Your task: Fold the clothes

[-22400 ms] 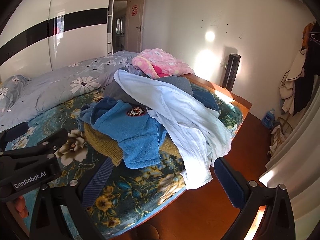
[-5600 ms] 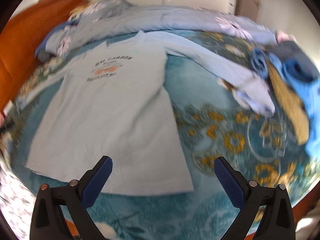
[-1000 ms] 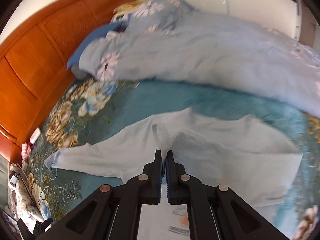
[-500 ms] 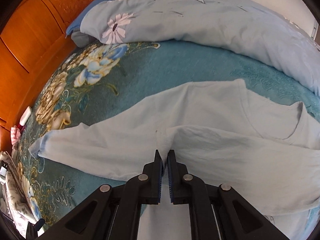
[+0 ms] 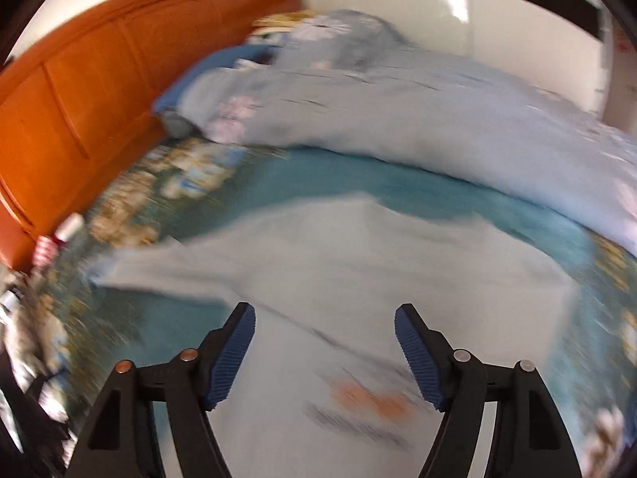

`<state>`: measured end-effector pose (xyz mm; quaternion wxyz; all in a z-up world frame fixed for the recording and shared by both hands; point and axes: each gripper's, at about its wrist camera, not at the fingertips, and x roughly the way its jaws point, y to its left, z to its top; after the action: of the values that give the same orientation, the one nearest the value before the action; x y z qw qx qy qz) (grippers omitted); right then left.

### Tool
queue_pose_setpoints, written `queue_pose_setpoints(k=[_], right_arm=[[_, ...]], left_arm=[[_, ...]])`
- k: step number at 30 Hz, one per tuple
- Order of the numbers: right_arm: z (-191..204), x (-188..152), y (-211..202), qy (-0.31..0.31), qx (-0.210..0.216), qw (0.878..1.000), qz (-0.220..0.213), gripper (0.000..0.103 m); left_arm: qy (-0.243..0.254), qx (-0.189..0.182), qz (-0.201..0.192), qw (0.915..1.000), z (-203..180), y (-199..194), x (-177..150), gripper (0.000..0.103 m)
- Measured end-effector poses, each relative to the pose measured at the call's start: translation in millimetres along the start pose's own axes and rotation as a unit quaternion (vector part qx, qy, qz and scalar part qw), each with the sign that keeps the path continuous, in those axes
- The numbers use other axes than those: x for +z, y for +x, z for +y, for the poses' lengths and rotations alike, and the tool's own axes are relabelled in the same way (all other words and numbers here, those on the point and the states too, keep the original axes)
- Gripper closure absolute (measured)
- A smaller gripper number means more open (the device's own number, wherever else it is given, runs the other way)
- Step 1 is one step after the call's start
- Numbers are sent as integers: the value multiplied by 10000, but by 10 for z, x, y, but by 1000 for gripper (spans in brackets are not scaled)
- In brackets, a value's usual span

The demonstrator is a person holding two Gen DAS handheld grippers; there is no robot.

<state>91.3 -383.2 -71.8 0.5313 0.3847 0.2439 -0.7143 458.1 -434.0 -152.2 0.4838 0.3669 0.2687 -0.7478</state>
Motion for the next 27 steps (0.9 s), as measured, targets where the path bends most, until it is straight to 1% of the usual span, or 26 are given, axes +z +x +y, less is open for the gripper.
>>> queue_pose_setpoints(k=[3, 5, 7, 9, 10, 11, 15, 18, 20, 22, 24, 26, 27], right_arm=[[-338, -443, -108, 167, -427, 9985, 292, 27], [-604, -595, -112, 406, -728, 9957, 409, 27], [-872, -737, -113, 651, -1021, 9913, 519, 27], [-1158, -760, -75, 1161, -1066, 9861, 533, 27], [-1286, -759, -52, 1399, -1058, 9830, 539, 27], [-1365, -743, -20, 1507, -1079, 9812, 531, 27], [-1540, -601, 151, 1633, -1278, 9771, 473, 27], [-1562, -516, 277, 1643, -1231, 9779, 386, 27], [-1540, -457, 372, 1466, -1347, 9793, 366, 27], [-1533, -442, 412, 1328, -1489, 9793, 330, 27], [-1541, -438, 434, 1217, -1653, 9783, 271, 27], [-1588, -449, 447, 1207, -1713, 9774, 265, 27], [-1618, -457, 455, 1218, -1733, 9769, 289, 27]], left_arm=[[-42, 102, -38, 9999, 46, 18, 101, 0], [-229, 7, -73, 9997, 61, 10, 180, 0], [-391, -209, -69, 9990, 26, 20, 264, 0], [-494, -431, -103, 9978, -92, 65, 396, 0], [-479, -530, -140, 9973, -174, 89, 474, 0], [-412, -655, -191, 9968, -311, 131, 592, 0], [-208, -1019, -330, 9940, -846, 356, 1083, 0], [-146, -1180, -257, 9926, -1229, 622, 1409, 0], [-24, -1029, -213, 9945, -1450, 814, 1570, 0], [164, -740, -153, 9970, -1634, 987, 1669, 0], [360, -451, -73, 9983, -1777, 1128, 1711, 0], [560, -142, 49, 9983, -1895, 1273, 1722, 0], [609, -57, 81, 9981, -1908, 1303, 1712, 0]])
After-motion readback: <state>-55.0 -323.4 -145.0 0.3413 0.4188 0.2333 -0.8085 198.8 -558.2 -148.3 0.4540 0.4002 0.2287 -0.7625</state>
